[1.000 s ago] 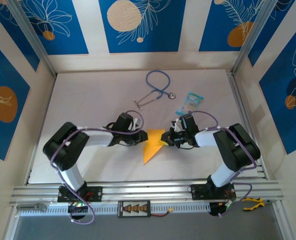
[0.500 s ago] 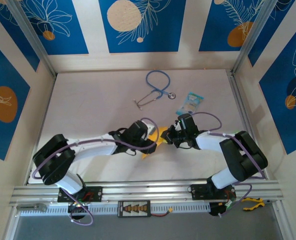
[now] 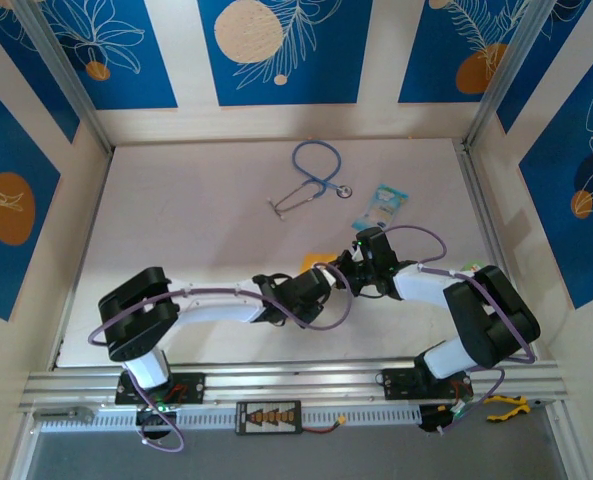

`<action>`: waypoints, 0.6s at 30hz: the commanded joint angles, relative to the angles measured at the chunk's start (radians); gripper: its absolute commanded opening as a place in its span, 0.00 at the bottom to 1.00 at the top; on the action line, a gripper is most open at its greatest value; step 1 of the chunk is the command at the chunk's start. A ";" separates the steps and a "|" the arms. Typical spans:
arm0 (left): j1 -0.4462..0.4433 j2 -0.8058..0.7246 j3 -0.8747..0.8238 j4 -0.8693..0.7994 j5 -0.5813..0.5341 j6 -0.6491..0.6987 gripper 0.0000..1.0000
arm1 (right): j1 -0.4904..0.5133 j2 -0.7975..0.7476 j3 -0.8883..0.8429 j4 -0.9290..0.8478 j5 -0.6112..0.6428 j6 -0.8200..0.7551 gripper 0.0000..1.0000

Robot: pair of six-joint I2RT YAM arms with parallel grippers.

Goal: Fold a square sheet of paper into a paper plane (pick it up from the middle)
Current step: Fold the wing for the fifth time at the center of the table.

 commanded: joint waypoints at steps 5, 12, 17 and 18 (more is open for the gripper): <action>-0.021 0.030 0.024 -0.059 -0.111 0.019 0.37 | 0.005 -0.019 0.001 -0.022 -0.001 0.016 0.00; -0.022 0.031 0.023 -0.050 -0.119 0.016 0.26 | 0.005 -0.018 0.000 -0.021 -0.004 0.019 0.00; -0.023 0.036 0.021 -0.044 -0.127 0.015 0.22 | 0.006 -0.018 -0.005 -0.019 -0.005 0.021 0.00; -0.023 0.036 0.023 -0.042 -0.127 0.015 0.21 | 0.006 -0.019 -0.004 -0.020 -0.004 0.021 0.00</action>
